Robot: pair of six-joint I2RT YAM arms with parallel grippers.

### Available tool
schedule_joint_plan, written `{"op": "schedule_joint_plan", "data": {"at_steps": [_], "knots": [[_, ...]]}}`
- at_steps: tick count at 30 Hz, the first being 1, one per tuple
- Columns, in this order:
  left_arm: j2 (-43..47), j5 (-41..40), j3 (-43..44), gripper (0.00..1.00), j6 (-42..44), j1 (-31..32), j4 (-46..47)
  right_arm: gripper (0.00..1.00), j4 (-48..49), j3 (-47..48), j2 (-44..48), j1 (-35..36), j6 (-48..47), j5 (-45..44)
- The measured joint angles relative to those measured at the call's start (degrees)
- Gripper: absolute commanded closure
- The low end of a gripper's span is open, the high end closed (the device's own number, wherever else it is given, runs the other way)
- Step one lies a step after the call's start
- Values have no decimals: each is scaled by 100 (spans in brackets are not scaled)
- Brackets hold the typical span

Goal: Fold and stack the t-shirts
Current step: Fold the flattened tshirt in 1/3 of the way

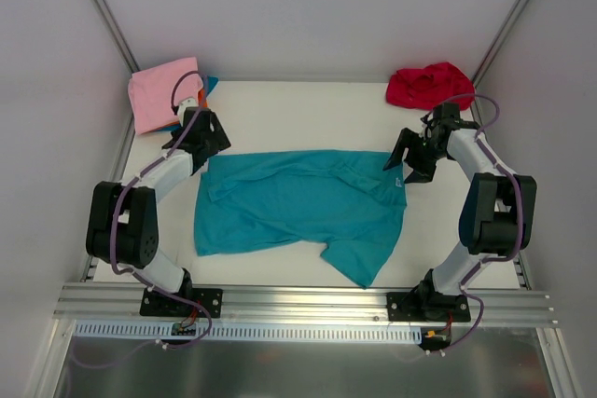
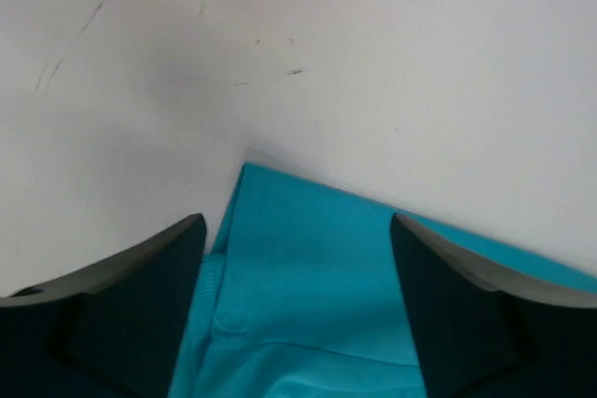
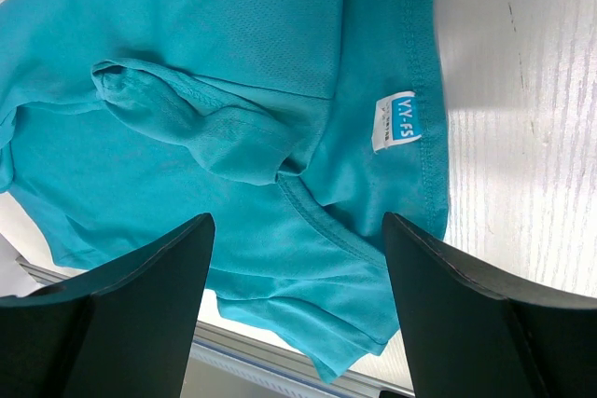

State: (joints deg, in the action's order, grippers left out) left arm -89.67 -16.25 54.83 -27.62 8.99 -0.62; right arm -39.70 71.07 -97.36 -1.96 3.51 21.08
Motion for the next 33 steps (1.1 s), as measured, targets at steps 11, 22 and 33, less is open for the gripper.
{"op": "schedule_joint_plan", "data": {"at_steps": [11,22,33], "knots": [[-238,511,44,1,-304,-195,-223,24,83,0,-232,39,31,225],[1742,1996,-1123,1,-623,-192,-116,25,225,704,-1071,531,208,496],[3211,2883,-1635,1,-603,-192,-382,26,444,1088,-1707,796,389,640]]}}
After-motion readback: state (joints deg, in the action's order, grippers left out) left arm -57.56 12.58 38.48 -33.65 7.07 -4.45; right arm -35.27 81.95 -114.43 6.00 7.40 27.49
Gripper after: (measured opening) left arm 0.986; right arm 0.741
